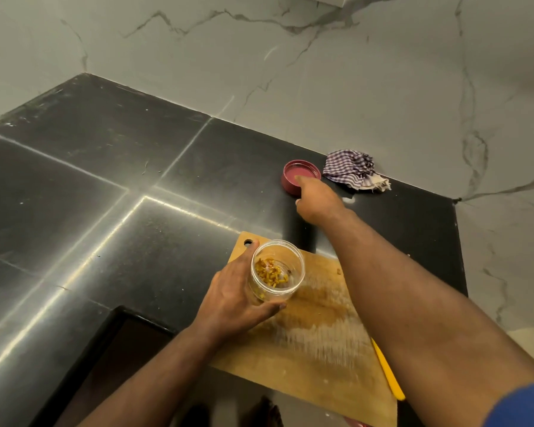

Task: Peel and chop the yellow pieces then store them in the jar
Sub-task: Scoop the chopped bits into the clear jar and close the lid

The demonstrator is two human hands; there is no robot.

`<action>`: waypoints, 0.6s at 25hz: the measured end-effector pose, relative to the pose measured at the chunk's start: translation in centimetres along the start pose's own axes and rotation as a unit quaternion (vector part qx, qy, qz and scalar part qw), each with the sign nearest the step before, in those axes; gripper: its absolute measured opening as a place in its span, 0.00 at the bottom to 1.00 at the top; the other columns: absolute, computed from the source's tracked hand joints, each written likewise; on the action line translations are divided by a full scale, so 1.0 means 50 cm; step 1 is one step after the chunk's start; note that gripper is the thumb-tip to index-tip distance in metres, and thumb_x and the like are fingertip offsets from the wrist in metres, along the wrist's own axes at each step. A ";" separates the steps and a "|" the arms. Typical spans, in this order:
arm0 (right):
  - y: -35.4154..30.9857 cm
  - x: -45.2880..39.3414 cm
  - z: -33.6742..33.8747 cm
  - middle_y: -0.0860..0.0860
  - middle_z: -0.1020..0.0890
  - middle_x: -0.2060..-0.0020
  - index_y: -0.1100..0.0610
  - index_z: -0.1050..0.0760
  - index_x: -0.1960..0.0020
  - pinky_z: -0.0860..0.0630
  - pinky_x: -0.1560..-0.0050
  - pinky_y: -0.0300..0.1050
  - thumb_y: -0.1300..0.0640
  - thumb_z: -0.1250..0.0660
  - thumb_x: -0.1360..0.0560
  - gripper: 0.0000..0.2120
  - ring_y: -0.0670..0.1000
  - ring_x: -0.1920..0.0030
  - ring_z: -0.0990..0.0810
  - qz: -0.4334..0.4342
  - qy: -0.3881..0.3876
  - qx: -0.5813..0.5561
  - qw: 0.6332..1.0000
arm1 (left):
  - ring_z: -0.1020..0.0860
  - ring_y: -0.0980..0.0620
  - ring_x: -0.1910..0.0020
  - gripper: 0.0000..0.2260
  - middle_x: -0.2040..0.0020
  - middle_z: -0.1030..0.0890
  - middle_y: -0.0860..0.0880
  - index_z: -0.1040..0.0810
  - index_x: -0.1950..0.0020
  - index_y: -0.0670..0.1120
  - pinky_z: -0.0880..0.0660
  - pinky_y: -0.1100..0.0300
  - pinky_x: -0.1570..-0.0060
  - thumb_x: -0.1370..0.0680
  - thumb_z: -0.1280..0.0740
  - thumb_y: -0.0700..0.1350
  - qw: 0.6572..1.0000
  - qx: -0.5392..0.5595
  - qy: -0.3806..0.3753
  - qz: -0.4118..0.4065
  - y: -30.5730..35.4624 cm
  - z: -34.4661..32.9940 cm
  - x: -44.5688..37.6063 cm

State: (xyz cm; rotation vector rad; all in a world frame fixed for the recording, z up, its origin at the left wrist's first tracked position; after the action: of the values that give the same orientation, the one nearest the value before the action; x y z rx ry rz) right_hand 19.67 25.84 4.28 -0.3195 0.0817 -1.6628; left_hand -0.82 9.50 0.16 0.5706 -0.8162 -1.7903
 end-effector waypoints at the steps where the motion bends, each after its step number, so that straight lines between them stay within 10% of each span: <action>1: 0.001 -0.009 -0.004 0.56 0.24 0.35 0.54 0.30 0.30 0.25 0.43 0.53 0.61 0.34 0.25 0.23 0.60 0.39 0.23 -0.002 0.003 0.013 1.000 | 0.40 0.56 0.24 0.54 0.20 0.43 0.58 0.55 0.20 0.59 0.39 0.49 0.25 0.35 0.27 0.70 1.000 -0.003 -0.005 0.006 0.002 -0.001 0.000; 6: 0.010 0.015 -0.020 0.55 0.22 0.40 0.54 0.22 0.38 0.22 0.44 0.53 0.59 0.34 0.23 0.14 0.59 0.44 0.21 -0.030 0.014 0.030 0.999 | 0.47 0.65 0.25 0.54 0.19 0.50 0.60 0.62 0.20 0.60 0.43 0.54 0.24 0.30 0.24 0.57 0.996 0.031 -0.080 0.019 -0.009 0.004 -0.003; 10: -0.010 0.094 0.031 0.53 0.21 0.47 0.53 0.22 0.46 0.23 0.52 0.49 0.59 0.34 0.22 0.07 0.54 0.51 0.21 -0.025 0.079 -0.162 0.983 | 0.33 0.65 0.30 0.30 0.26 0.33 0.60 0.37 0.25 0.64 0.30 0.51 0.30 0.24 0.32 0.46 0.975 0.211 -0.050 0.049 -0.032 0.048 0.005; 12: -0.034 0.159 0.069 0.52 0.19 0.55 0.55 0.22 0.49 0.27 0.63 0.44 0.62 0.34 0.22 0.05 0.50 0.60 0.22 -0.032 0.037 -0.381 0.923 | 0.24 0.60 0.38 0.10 0.37 0.22 0.59 0.21 0.40 0.56 0.24 0.49 0.37 0.21 0.34 0.51 0.965 0.237 0.075 0.081 -0.039 0.095 -0.007; 15: -0.088 0.265 0.110 0.54 0.21 0.61 0.59 0.24 0.42 0.31 0.71 0.41 0.64 0.35 0.22 0.09 0.48 0.68 0.27 -0.021 -0.083 -0.623 0.778 | 0.18 0.48 0.44 0.16 0.44 0.17 0.52 0.21 0.48 0.46 0.20 0.50 0.45 0.18 0.42 0.55 0.918 0.363 0.118 0.110 0.008 0.143 -0.047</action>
State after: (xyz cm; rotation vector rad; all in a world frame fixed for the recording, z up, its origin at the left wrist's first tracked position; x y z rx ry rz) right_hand 15.71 14.08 12.74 -1.4674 1.0758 -1.3865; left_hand -4.83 13.47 5.17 1.1003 -1.3185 -1.1457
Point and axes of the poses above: each hand's wrist, its own x-axis away from the middle knuckle, its own z-axis out of the back of the hand, y = z × x, the point moved 6 cm from there along -x, towards the middle knuckle
